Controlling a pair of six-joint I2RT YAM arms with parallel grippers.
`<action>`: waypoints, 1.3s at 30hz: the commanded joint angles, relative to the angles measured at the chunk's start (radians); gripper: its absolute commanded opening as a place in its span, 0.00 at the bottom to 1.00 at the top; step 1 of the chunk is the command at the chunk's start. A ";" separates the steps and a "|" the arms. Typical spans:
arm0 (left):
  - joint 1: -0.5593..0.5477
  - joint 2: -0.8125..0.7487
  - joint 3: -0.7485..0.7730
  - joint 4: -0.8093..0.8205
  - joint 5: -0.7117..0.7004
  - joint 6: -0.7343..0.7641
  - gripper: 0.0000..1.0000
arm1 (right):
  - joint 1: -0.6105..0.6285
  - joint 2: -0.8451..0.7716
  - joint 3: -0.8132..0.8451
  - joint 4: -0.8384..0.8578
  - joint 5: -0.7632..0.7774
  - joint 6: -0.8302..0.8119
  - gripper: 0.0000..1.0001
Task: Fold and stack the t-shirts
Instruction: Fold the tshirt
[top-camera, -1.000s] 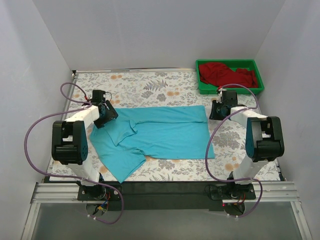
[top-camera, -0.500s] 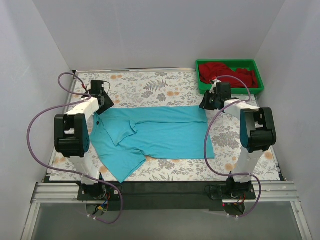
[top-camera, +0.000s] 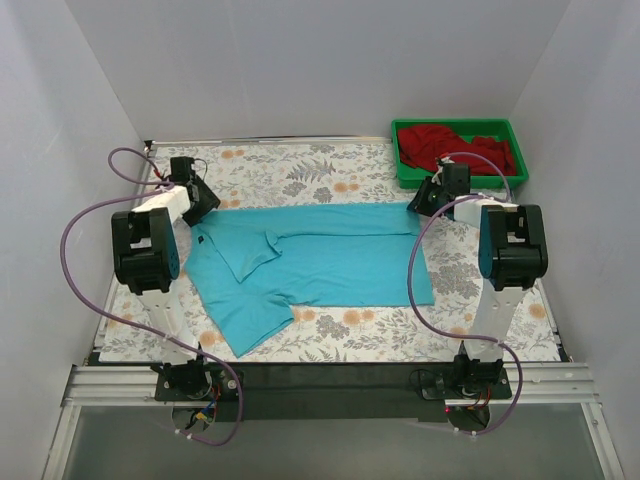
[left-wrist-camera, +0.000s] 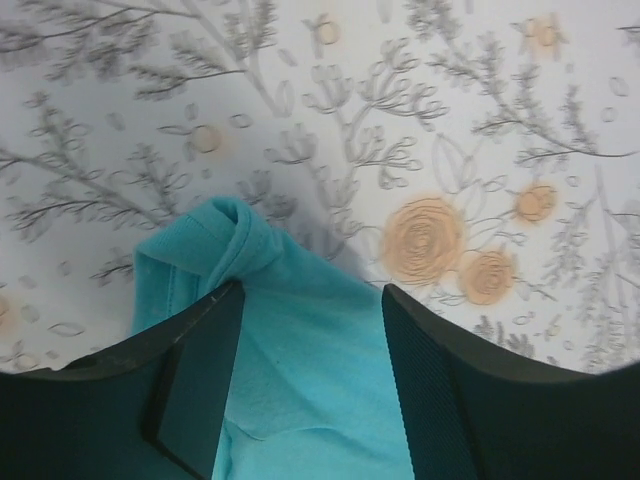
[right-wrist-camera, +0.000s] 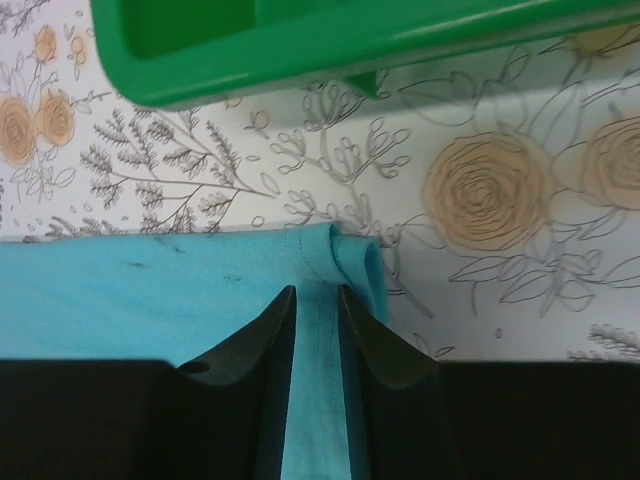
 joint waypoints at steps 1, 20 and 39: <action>-0.002 0.066 0.043 -0.004 0.111 -0.018 0.56 | -0.043 0.033 0.035 -0.056 0.088 -0.018 0.27; -0.005 -0.633 -0.320 -0.254 -0.013 -0.185 0.70 | 0.032 -0.545 -0.262 -0.301 0.043 -0.060 0.56; -0.005 -0.758 -0.717 -0.228 0.041 -0.181 0.49 | 0.086 -0.917 -0.640 -0.482 0.072 -0.067 0.57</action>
